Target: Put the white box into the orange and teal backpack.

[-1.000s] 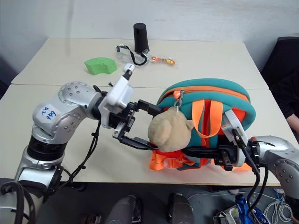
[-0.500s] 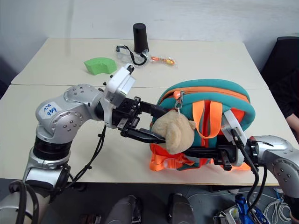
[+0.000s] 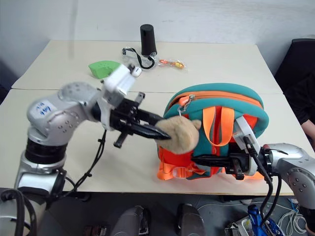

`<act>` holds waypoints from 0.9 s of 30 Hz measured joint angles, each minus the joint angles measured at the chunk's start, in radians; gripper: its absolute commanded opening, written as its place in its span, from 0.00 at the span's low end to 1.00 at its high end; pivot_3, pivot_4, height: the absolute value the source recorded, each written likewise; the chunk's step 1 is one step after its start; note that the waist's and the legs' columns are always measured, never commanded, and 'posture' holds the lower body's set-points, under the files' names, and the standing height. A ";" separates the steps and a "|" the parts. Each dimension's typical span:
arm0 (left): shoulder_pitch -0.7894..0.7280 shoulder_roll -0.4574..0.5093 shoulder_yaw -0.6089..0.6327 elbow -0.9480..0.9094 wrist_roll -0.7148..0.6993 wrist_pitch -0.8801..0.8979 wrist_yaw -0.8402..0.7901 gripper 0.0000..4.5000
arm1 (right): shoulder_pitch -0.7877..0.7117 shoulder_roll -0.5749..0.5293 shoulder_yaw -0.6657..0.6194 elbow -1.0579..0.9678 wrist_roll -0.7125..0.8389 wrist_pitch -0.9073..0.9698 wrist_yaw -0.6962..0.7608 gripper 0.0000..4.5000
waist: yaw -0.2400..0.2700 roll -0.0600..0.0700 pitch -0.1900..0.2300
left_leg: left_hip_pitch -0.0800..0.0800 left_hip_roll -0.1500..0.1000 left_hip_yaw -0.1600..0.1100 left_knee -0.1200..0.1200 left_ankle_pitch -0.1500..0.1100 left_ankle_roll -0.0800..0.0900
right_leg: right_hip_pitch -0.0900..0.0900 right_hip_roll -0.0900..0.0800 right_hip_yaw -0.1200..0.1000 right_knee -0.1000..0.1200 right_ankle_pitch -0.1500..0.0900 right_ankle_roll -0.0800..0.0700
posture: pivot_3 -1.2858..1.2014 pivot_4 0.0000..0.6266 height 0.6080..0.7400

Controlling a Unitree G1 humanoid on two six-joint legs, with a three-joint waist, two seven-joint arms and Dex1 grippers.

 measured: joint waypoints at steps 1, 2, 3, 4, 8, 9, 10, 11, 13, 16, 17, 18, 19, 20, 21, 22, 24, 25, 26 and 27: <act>-0.030 0.016 0.022 0.027 -0.014 0.006 -0.011 0.14 | 0.005 0.006 -0.004 0.000 0.000 -0.005 0.000 0.00 | 0.000 0.000 0.000 | 0.000 0.000 0.000 0.000 0.000 0.000 | 0.000 0.000 0.000 0.000 0.000 0.000 | 0.52 0.24 1.00; -0.060 0.037 0.042 0.054 -0.020 0.013 -0.024 0.14 | 0.014 0.013 -0.009 0.000 0.001 -0.008 0.000 0.00 | 0.000 0.000 0.000 | 0.000 0.000 0.000 0.000 0.000 0.000 | 0.000 0.000 0.000 0.000 0.000 0.000 | 0.52 0.24 1.00; -0.084 0.059 0.058 0.075 -0.023 0.018 -0.034 0.14 | 0.024 0.017 -0.011 0.000 0.002 -0.009 0.000 0.00 | 0.000 0.000 0.000 | 0.000 0.000 0.000 0.000 0.000 0.000 | 0.000 0.000 0.000 0.000 0.000 0.000 | 0.52 0.24 1.00; -0.101 0.077 0.067 0.096 -0.024 0.021 -0.045 0.14 | 0.031 0.022 -0.011 0.000 0.003 -0.009 0.000 0.00 | -0.001 0.000 0.000 | 0.000 0.000 0.000 0.000 0.000 0.000 | 0.000 0.001 0.000 0.000 0.000 0.000 | 0.52 0.24 1.00; -0.100 0.139 0.064 0.107 -0.024 0.035 -0.100 0.14 | 0.042 0.042 -0.025 -0.001 0.017 -0.011 -0.009 0.00 | -0.005 0.000 0.000 | 0.000 0.000 0.001 0.000 0.000 0.000 | -0.001 0.001 0.000 0.001 0.000 0.000 | 0.52 0.24 1.00; -0.081 0.178 0.062 0.096 -0.022 0.035 -0.126 0.14 | 0.044 0.054 -0.038 -0.002 0.028 -0.010 -0.014 0.00 | -0.008 0.000 0.000 | 0.000 0.001 0.001 -0.001 0.000 -0.001 | -0.001 0.002 0.001 0.001 0.000 0.000 | 0.52 0.24 1.00; -0.055 0.211 0.058 0.085 -0.021 0.035 -0.150 0.14 | 0.048 0.062 -0.050 -0.001 0.038 -0.010 -0.020 0.00 | -0.011 0.000 0.000 | 0.000 0.001 0.001 -0.001 0.000 -0.001 | -0.001 0.002 0.001 0.001 0.000 0.000 | 0.52 0.24 1.00; -0.030 0.229 0.056 0.079 -0.019 0.035 -0.165 0.14 | 0.052 0.065 -0.057 -0.001 0.047 -0.009 -0.023 0.00 | -0.012 0.000 0.000 | 0.000 0.001 0.001 -0.001 0.000 -0.001 | -0.001 0.002 0.001 0.001 0.000 0.000 | 0.52 0.24 1.00; 0.028 0.252 0.044 0.051 -0.009 0.031 -0.180 0.14 | 0.058 0.073 -0.072 -0.002 0.070 -0.007 -0.029 0.00 | -0.010 0.000 0.000 | 0.000 0.001 0.001 -0.001 0.000 -0.001 | -0.001 0.002 0.001 0.001 0.000 0.000 | 0.52 0.24 1.00; 0.077 0.271 0.029 0.039 0.011 0.008 -0.188 0.14 | 0.064 0.074 -0.093 -0.004 0.092 -0.007 -0.030 0.00 | -0.008 0.000 0.000 | 0.000 0.001 0.001 -0.001 0.000 -0.001 | -0.001 0.001 0.001 0.000 0.000 0.000 | 0.52 0.24 1.00; 0.088 0.281 0.024 0.035 0.025 -0.002 -0.188 0.14 | 0.067 0.074 -0.093 -0.006 0.096 -0.007 -0.030 0.00 | -0.006 0.000 0.000 | 0.000 0.001 0.001 -0.001 0.000 -0.001 | -0.001 0.001 0.001 0.000 0.000 0.000 | 0.52 0.24 1.00; 0.099 0.291 0.021 0.030 0.035 -0.010 -0.188 0.14 | 0.071 0.074 -0.094 -0.007 0.097 -0.007 -0.030 0.00 | -0.005 0.000 0.000 | 0.000 0.001 0.001 -0.001 0.000 -0.001 | -0.001 0.001 0.001 0.000 0.000 0.000 | 0.52 0.24 1.00; 0.110 0.298 0.019 0.023 0.044 -0.018 -0.191 0.14 | 0.074 0.074 -0.094 -0.007 0.097 -0.007 -0.030 0.00 | -0.004 0.000 0.000 | 0.000 0.001 0.001 -0.001 0.000 -0.001 | -0.001 0.001 0.001 0.000 0.000 0.000 | 0.52 0.24 1.00; 0.130 0.314 0.007 0.007 0.070 -0.048 -0.200 0.14 | 0.076 0.074 -0.094 -0.008 0.097 -0.007 -0.030 0.00 | -0.003 0.000 0.000 | 0.000 0.000 0.001 -0.001 0.000 -0.001 | -0.001 0.001 0.001 0.000 0.000 0.000 | 0.52 0.24 1.00; 0.161 0.335 -0.011 -0.010 0.102 -0.087 -0.211 0.14 | 0.077 0.073 -0.094 -0.008 0.097 -0.007 -0.029 0.00 | -0.004 0.000 0.000 | 0.000 0.001 0.001 -0.001 -0.001 -0.001 | -0.001 0.001 0.001 0.000 0.000 0.000 | 0.52 0.24 1.00; 0.183 0.344 -0.029 -0.020 0.124 -0.109 -0.217 0.14 | 0.080 0.073 -0.095 -0.008 0.097 -0.007 -0.029 0.00 | -0.004 0.000 0.000 | 0.000 0.001 0.001 -0.001 -0.001 -0.001 | -0.001 0.001 0.001 0.000 0.000 -0.001 | 0.52 0.24 1.00; 0.229 0.347 -0.070 -0.030 0.175 -0.169 -0.235 0.14 | 0.081 0.073 -0.095 -0.008 0.096 -0.007 -0.028 0.00 | -0.002 0.000 0.000 | 0.000 0.001 0.001 -0.001 -0.001 -0.001 | -0.001 0.001 0.001 0.000 0.000 -0.001 | 0.52 0.24 1.00; 0.244 0.354 -0.083 -0.031 0.195 -0.189 -0.243 0.14 | 0.081 0.073 -0.095 -0.008 0.096 -0.007 -0.027 0.00 | -0.002 0.000 0.000 | 0.000 0.001 0.001 -0.001 -0.001 -0.001 | -0.001 0.001 0.001 0.000 0.000 -0.001 | 0.52 0.24 1.00; 0.260 0.369 -0.094 -0.034 0.217 -0.215 -0.250 0.14 | 0.081 0.073 -0.095 -0.009 0.094 -0.007 -0.026 0.00 | -0.003 0.000 0.000 | 0.000 0.001 0.001 -0.001 -0.001 -0.001 | -0.001 0.000 0.001 0.000 0.000 -0.001 | 0.52 0.24 1.00; 0.282 0.386 -0.102 -0.043 0.244 -0.247 -0.260 0.14 | 0.082 0.073 -0.095 -0.009 0.093 -0.007 -0.024 0.00 | -0.004 0.000 0.000 | 0.000 0.001 0.002 -0.001 -0.001 -0.001 | -0.001 -0.001 0.002 0.000 0.000 -0.001 | 0.52 0.24 1.00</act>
